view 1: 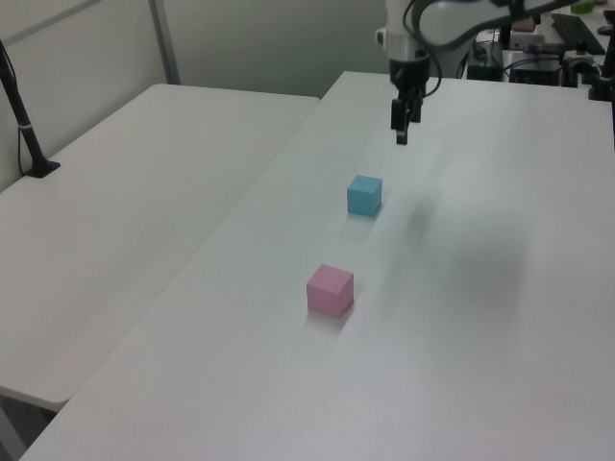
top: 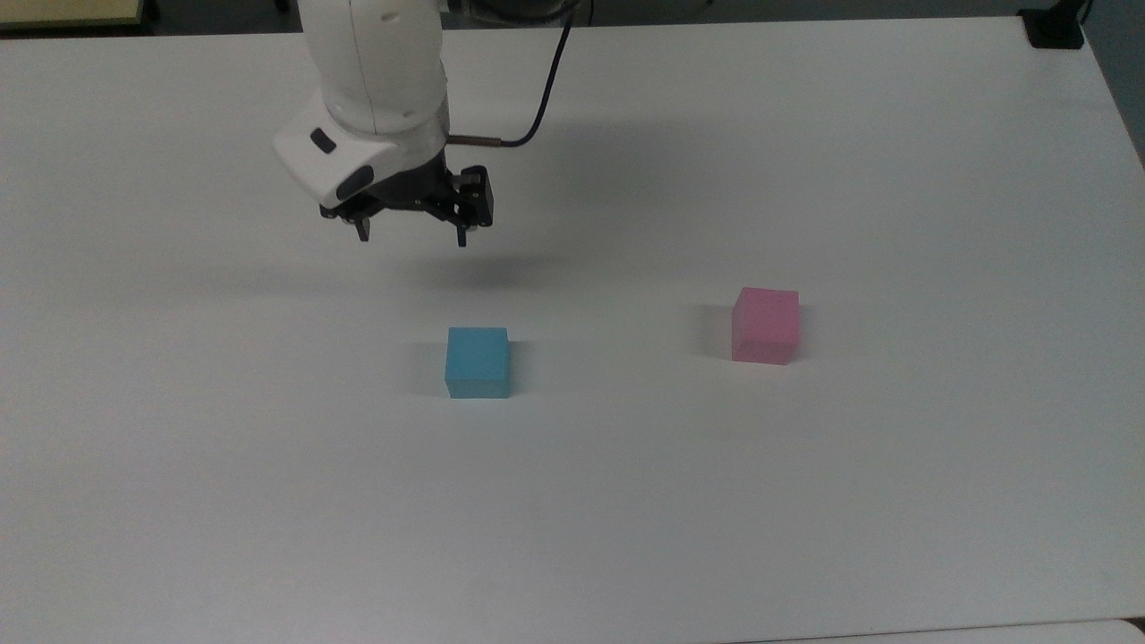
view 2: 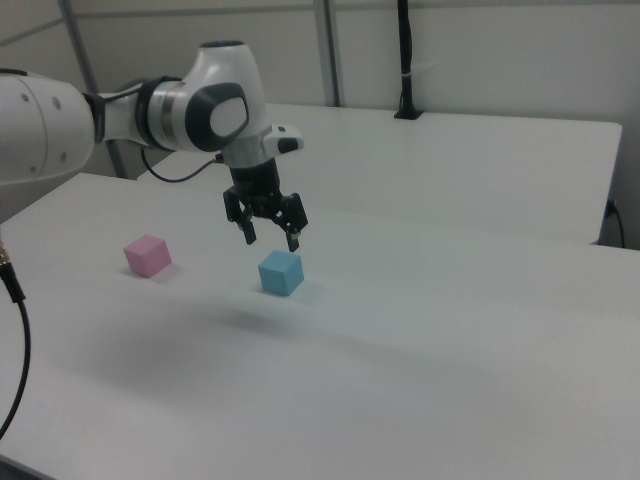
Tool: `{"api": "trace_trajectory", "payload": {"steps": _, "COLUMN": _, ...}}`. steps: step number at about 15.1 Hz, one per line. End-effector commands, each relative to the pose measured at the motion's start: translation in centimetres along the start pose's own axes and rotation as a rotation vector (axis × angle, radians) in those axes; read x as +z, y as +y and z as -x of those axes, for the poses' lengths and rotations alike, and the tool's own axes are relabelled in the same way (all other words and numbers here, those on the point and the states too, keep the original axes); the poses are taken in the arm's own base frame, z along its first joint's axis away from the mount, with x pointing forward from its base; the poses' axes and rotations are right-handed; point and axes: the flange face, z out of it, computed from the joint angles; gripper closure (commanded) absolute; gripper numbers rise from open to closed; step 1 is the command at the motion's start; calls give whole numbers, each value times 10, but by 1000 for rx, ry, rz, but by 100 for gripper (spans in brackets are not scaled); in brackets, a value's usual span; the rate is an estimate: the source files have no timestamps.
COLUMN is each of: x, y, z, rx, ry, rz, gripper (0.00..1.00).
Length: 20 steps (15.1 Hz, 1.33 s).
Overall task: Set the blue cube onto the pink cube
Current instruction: 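Move the open gripper down over the light-blue cube, then close the gripper on the light-blue cube and lift it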
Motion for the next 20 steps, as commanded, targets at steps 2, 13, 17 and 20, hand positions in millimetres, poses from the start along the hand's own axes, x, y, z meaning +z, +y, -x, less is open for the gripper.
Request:
{"api": "trace_trajectory", "payload": {"steps": 2, "x": 54, "y": -24, "z": -31, "rx": 34, "ry": 53, "rz": -12, "gripper": 0}}
{"api": "trace_trajectory", "payload": {"steps": 13, "x": 85, "y": -51, "z": -44, "rx": 60, "ry": 37, "rz": -62, "gripper": 0}}
{"api": "trace_trajectory", "payload": {"steps": 17, "x": 109, "y": -71, "z": -56, "rx": 121, "ry": 101, "rz": -56, "gripper": 0}}
{"api": "trace_trajectory", "payload": {"steps": 20, "x": 111, "y": -72, "z": -58, "rx": 124, "ry": 110, "rz": -56, "gripper": 69}}
